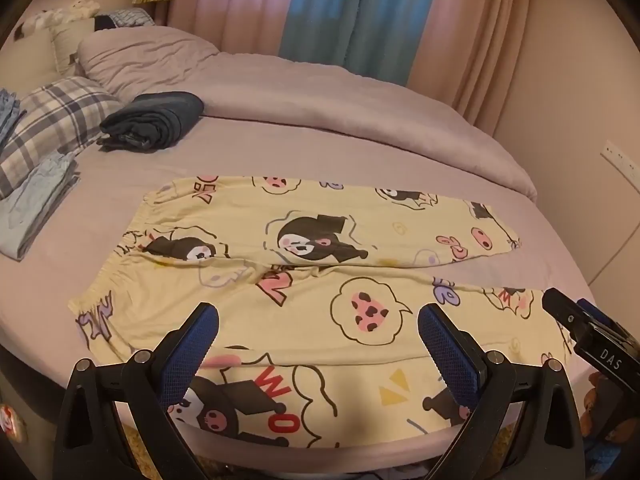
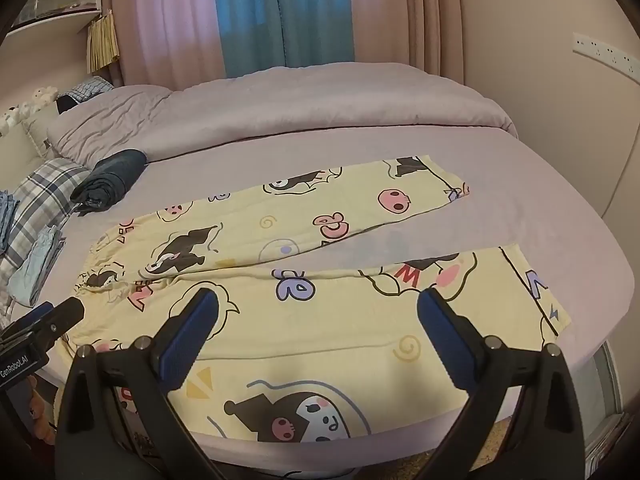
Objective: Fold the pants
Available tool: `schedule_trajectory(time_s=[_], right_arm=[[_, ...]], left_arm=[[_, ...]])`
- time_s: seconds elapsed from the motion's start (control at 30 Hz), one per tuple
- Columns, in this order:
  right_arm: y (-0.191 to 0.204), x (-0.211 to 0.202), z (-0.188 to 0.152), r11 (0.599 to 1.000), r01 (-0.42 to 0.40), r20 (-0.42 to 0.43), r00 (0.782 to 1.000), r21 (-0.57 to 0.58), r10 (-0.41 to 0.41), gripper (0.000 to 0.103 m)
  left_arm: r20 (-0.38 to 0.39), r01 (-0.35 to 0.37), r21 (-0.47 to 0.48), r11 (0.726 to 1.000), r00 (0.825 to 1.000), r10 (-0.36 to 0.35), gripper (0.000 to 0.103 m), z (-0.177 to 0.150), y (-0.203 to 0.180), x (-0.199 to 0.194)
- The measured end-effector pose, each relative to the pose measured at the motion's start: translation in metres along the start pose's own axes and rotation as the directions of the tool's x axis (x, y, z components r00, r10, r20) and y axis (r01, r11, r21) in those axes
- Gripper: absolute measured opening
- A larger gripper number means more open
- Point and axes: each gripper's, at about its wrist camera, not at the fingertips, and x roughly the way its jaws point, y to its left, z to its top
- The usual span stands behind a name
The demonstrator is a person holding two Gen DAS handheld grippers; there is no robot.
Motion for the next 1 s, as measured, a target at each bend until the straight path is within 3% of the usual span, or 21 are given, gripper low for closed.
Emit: schedule_trajectory(time_s=[1.0], right_arm=[[-0.0069, 0.0073, -0.0007, 1.0, 0.012, -0.014, 1.0, 0.002, -0.012, 0.1]], left_arm=[[0.007, 0.004, -0.001, 1.0, 1.0, -0.004, 0.099, -0.0027, 0.0031, 0.002]])
